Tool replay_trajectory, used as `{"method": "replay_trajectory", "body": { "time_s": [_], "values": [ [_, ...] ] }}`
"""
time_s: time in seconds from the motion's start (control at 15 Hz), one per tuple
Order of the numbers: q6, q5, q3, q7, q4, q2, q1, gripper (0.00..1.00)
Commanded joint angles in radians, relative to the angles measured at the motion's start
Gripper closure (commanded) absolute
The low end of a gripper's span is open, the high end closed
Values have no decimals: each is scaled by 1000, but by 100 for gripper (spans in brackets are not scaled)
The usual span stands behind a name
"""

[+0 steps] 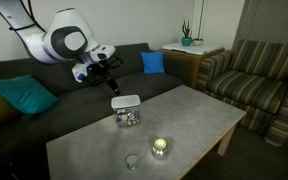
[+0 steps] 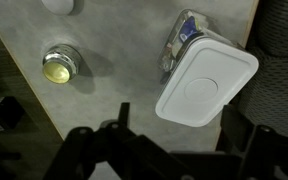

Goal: Put the lid on the container

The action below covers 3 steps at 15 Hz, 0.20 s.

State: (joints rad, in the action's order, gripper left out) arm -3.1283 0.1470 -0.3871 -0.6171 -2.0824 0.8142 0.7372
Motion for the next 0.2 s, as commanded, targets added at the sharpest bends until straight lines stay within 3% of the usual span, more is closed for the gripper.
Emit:
{"method": "replay_trajectory", "body": {
  "time_s": [0.0,0.13],
  "values": [
    [49,12,-12,49,-16,-29,18,0],
    [56,11,-5,58,-8,-28,12,0]
  ]
}}
